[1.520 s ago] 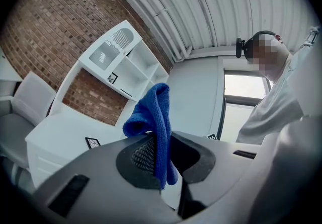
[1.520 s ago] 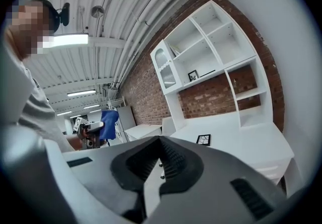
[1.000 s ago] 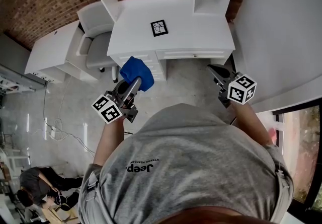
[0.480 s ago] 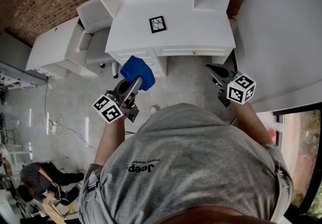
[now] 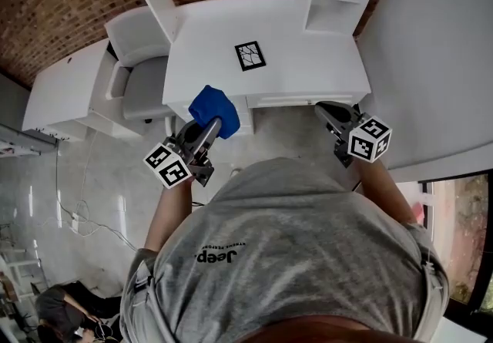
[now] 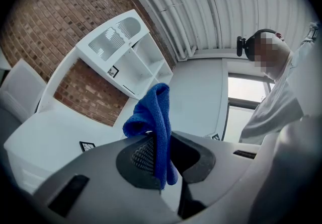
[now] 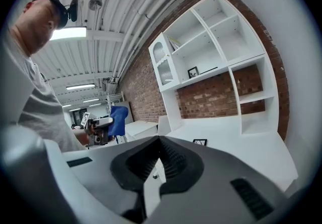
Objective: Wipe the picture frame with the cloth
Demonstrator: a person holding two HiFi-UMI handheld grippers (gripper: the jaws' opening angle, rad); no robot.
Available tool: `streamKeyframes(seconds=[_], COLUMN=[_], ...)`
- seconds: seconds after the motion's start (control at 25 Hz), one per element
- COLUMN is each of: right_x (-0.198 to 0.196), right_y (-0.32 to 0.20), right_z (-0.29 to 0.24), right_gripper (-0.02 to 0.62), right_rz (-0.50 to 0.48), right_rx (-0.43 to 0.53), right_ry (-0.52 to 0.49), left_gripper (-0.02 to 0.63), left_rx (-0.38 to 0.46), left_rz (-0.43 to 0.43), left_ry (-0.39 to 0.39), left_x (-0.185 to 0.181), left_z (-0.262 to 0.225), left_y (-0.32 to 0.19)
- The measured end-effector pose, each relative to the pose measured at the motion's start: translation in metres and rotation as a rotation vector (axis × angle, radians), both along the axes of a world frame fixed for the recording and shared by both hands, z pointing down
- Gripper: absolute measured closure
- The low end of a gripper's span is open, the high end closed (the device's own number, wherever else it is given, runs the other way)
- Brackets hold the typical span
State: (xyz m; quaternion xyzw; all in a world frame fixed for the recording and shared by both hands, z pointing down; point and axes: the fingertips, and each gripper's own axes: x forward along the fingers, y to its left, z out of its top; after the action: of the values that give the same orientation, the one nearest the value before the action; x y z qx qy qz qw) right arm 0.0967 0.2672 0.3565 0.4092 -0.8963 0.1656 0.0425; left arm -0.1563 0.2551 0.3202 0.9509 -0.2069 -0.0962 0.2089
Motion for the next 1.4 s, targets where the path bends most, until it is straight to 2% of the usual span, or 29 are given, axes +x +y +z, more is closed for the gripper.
streamKeyframes(seconds=[0.24, 0.4, 0.72, 0.92, 1.12, 1.24, 1.4], right_x=[-0.057, -0.083, -0.089, -0.075, -0.043, -0.021, 0.002], right_y=[-0.072, -0.109, -0.158, -0.187, -0.217, -0.242, -0.28], right_z=[-0.012, -0.005, 0.034, 0.058, 0.085, 0.105, 0.123], right_gripper=[0.578, 0.578, 0.578, 0.578, 0.577, 0.577, 0.577], right_rz=[0.056, 0.07, 0.074, 0.042, -0.035, -0.117, -0.229], right_rx=[-0.014, -0.041, -0.141, -0.184, -0.193, -0.187, -0.207], right_ry=[0.035, 0.089, 0.162, 0.182, 0.163, 0.159, 0.135], left_gripper=[0.546, 0.546, 0.546, 0.546, 0.546, 0.546, 0.546], left_rx=[0.001, -0.033, -0.089, -0.147, -0.169, -0.182, -0.253], left_rz=[0.055, 0.081, 0.125, 0.126, 0.093, 0.035, -0.074], left_ry=[-0.021, -0.03, -0.049, -0.071, -0.12, -0.132, -0.135], left_x=[-0.062, -0.093, -0.102, -0.083, -0.038, -0.007, 0.027], left_z=[-0.007, 0.001, 0.03, 0.046, 0.062, 0.072, 0.087], left_y=[-0.083, -0.128, -0.182, -0.207, -0.231, -0.253, -0.286])
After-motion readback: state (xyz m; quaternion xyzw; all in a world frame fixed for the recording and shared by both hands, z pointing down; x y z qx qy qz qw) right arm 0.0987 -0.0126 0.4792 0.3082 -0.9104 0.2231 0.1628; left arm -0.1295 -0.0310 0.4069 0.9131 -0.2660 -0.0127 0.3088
